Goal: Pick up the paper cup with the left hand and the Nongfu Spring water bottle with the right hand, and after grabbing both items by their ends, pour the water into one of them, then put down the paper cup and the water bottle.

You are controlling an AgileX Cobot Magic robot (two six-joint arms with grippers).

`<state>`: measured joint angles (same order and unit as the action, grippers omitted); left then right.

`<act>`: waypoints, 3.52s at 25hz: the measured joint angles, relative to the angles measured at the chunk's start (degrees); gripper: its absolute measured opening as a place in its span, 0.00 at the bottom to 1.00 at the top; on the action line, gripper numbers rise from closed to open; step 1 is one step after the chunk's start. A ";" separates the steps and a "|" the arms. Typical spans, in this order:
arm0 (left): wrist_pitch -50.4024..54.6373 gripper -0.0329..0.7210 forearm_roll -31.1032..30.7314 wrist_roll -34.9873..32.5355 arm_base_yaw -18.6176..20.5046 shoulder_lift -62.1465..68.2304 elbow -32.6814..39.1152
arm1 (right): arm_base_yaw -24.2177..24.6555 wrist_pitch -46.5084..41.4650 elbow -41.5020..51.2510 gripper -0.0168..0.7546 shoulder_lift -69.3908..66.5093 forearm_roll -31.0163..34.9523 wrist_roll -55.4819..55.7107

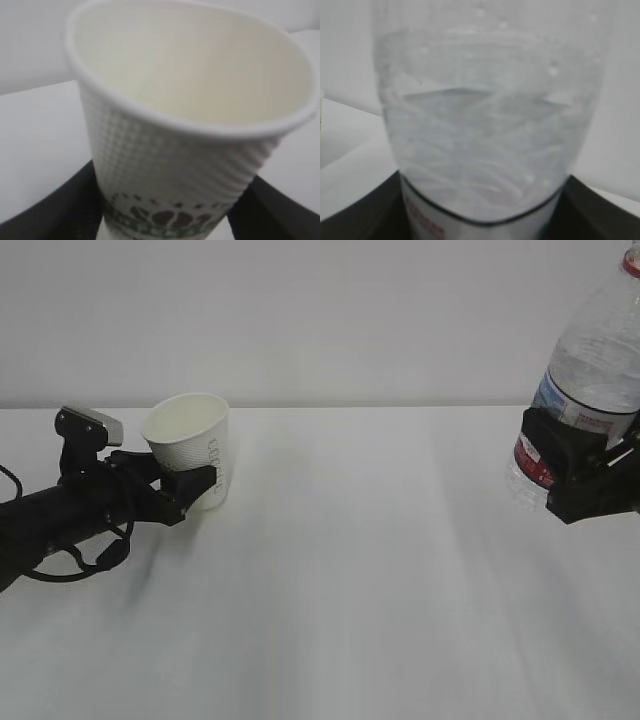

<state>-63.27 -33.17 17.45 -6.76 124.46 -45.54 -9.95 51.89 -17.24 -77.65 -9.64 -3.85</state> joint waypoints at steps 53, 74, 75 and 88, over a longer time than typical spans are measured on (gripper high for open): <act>-1.77 0.73 -29.68 14.81 -15.49 -31.12 19.07 | 0.00 -4.37 0.00 0.65 0.00 -22.41 14.71; 2.58 0.72 -27.15 14.94 -22.93 -31.12 19.07 | 0.00 -4.37 0.00 0.65 0.00 -27.38 15.59; 2.58 0.72 -27.05 14.94 -22.93 -31.12 19.07 | 0.00 -4.37 0.00 0.65 0.00 -27.49 15.59; 0.91 0.72 -26.91 14.94 -23.28 -31.25 19.07 | 0.00 -4.37 -5.99 0.65 0.00 -36.42 18.20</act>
<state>-62.36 -60.08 32.39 -30.04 93.22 -26.47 -9.95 47.53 -23.23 -77.65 -46.06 14.35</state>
